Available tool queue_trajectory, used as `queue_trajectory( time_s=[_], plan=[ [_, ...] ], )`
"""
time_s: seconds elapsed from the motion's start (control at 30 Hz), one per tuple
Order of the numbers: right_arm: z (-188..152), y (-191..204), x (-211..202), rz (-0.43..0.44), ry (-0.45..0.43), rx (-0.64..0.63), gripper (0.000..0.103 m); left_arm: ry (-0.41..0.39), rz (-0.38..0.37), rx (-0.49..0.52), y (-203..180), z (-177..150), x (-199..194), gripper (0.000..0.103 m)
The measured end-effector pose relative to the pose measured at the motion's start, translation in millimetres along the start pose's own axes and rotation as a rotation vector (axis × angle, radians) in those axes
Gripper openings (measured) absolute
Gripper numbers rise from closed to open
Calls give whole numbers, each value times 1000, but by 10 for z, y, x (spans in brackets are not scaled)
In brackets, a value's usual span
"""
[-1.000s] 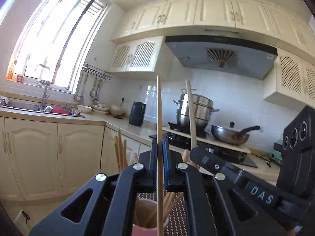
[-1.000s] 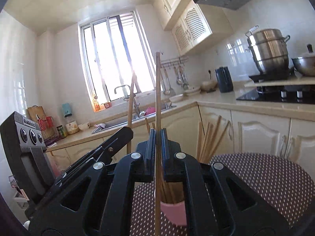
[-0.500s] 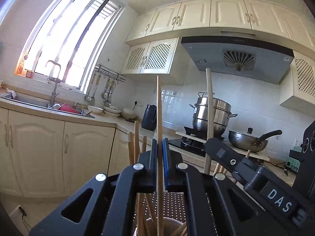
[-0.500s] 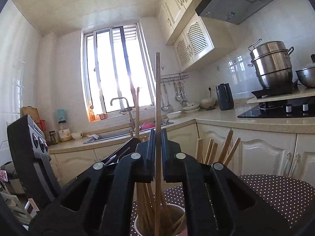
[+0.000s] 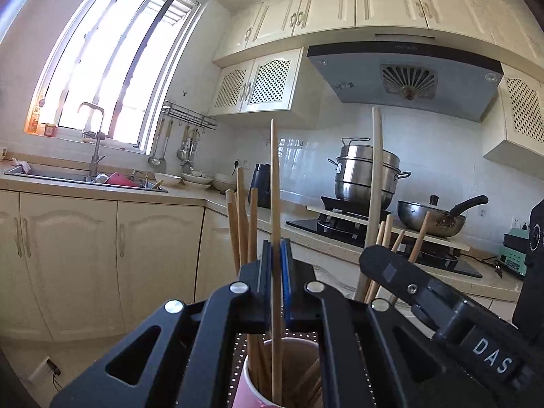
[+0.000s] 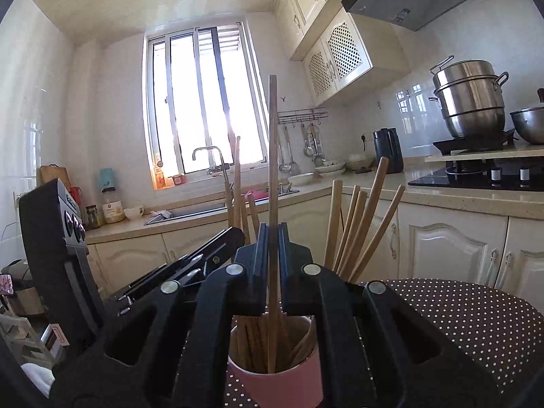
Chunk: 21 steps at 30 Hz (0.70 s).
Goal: Organize utensils
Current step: 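Raise the left tool's chopstick over the pink cup while the right tool carries its chopstick there, then open the left tool over the cup while the right tool releases its chopstick into it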
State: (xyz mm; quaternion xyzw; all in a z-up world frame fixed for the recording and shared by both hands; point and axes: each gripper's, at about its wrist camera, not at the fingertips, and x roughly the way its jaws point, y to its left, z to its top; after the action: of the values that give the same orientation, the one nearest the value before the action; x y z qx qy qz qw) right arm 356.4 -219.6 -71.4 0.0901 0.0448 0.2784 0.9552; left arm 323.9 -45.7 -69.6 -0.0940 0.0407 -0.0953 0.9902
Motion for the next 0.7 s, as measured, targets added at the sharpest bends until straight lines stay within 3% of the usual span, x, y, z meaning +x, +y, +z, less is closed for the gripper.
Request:
queue_trajectory(
  time_s=[0.47,0.7],
  plan=[
    [-244,28,-79,-11,90,3,6,80,-4,57,-4,-265,-199,6],
    [-332,-40,-43,-16,133,42,6,128,-23,38,43,-344,-195,7]
  ],
)
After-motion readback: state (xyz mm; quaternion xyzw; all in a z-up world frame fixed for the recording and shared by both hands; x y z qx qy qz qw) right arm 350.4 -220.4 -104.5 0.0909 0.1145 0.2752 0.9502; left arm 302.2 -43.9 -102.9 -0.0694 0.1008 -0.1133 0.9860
